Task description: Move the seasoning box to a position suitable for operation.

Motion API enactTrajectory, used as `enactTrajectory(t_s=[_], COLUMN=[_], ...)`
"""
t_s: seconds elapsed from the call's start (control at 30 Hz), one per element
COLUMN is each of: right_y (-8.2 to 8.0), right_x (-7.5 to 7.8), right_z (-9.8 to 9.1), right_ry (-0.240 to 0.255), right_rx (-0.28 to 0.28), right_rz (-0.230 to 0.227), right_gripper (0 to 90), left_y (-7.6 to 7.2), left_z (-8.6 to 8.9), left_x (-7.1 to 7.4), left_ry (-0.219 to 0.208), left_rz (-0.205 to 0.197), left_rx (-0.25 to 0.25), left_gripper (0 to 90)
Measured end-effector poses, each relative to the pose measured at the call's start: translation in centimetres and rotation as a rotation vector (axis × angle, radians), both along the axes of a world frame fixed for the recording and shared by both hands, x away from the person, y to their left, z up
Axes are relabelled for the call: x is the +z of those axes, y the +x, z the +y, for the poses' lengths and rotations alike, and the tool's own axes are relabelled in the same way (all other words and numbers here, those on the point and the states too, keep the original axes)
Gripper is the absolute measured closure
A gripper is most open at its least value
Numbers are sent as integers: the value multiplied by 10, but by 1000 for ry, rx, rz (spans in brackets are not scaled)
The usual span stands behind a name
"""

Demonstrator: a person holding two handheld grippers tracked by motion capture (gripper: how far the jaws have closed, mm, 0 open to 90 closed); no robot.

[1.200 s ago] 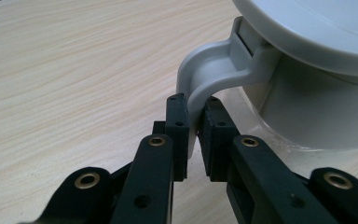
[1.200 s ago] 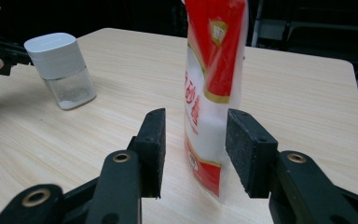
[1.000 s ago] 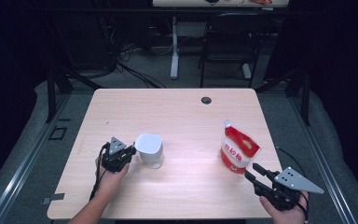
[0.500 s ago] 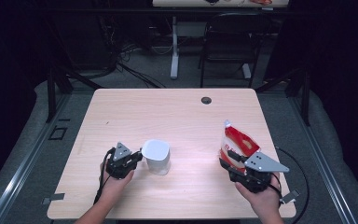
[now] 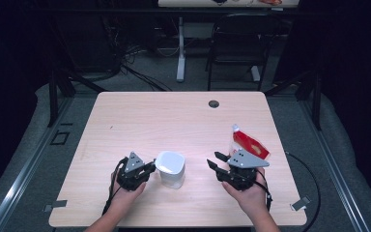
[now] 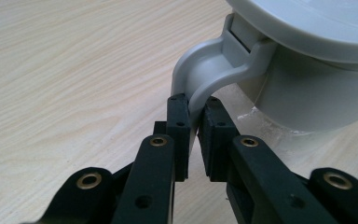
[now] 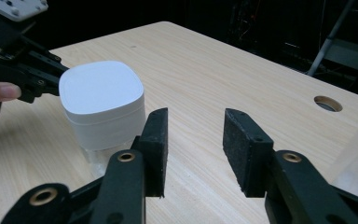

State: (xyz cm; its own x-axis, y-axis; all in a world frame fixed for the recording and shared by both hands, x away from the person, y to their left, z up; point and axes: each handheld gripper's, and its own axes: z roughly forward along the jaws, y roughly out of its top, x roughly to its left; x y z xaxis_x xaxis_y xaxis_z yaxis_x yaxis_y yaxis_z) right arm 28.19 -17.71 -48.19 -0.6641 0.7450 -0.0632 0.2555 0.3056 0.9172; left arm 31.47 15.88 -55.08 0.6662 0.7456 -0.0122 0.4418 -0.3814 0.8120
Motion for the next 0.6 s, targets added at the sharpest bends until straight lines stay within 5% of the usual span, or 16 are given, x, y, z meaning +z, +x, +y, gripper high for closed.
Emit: enactTrajectory(t_s=[0.17,0.27,0.6], right_y=[-2,-2,-2], right_x=[-14,-28,-37], right_z=[6,8,5], right_ry=[-13,-25,-13], right_rx=[17,41,55], right_rz=[4,45,86], right_gripper=[655,694,720], left_y=[-4,-9,-19], left_z=[-4,-9,-19], left_x=[0,1,2], left_ry=[2,12,20], left_rz=[6,1,7], left_rx=[-14,-37,-57], left_gripper=[834,835,834])
